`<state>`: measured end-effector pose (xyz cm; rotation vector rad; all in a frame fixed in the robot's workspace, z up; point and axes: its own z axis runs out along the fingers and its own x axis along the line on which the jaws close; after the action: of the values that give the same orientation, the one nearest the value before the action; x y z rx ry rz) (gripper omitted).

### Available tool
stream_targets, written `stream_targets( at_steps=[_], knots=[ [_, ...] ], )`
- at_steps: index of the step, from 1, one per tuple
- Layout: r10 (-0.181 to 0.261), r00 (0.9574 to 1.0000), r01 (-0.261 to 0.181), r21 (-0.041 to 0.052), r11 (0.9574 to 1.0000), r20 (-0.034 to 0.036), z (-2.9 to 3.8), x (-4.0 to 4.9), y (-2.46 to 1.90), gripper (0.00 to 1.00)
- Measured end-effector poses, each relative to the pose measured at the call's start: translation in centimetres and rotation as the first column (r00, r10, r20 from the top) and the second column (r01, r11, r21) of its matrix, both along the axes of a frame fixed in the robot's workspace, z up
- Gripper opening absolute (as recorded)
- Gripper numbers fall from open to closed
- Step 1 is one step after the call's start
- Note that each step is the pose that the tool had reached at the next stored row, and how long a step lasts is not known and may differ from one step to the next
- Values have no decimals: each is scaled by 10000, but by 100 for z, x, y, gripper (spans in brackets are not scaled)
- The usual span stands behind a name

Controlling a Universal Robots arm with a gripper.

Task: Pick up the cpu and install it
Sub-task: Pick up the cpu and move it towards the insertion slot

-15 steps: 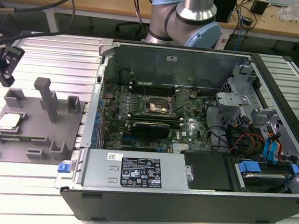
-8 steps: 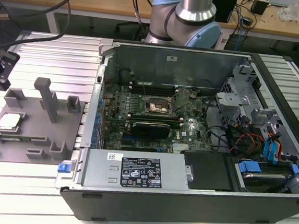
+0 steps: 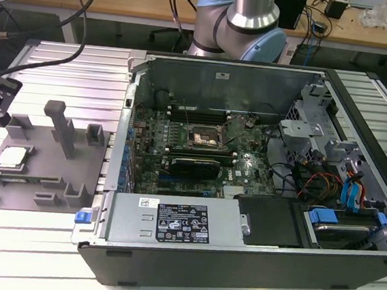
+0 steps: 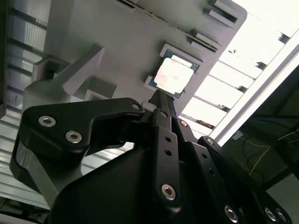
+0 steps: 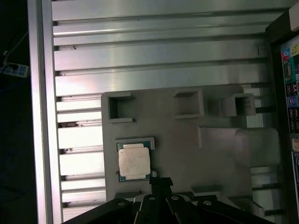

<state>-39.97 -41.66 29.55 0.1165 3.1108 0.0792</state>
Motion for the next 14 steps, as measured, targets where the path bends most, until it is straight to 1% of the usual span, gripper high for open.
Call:
stream_targets(
  at_steps=[4, 6, 9, 10, 11, 14],
  knots=[
    [-1, 10000, 1, -1, 10000, -4, -71, -16, -27, 11],
    [-1, 10000, 1, 0, 10000, -4, -124, -28, -41, 11],
    [0, 10000, 0, -2, 10000, -4, -196, -56, -46, 11],
    [-1, 10000, 1, -1, 10000, -5, -211, -63, -46, 11],
    [-1, 10000, 1, -1, 10000, -4, -248, -81, -46, 11],
    [0, 10000, 0, 0, 10000, -4, -314, -114, -46, 11]
  ],
)
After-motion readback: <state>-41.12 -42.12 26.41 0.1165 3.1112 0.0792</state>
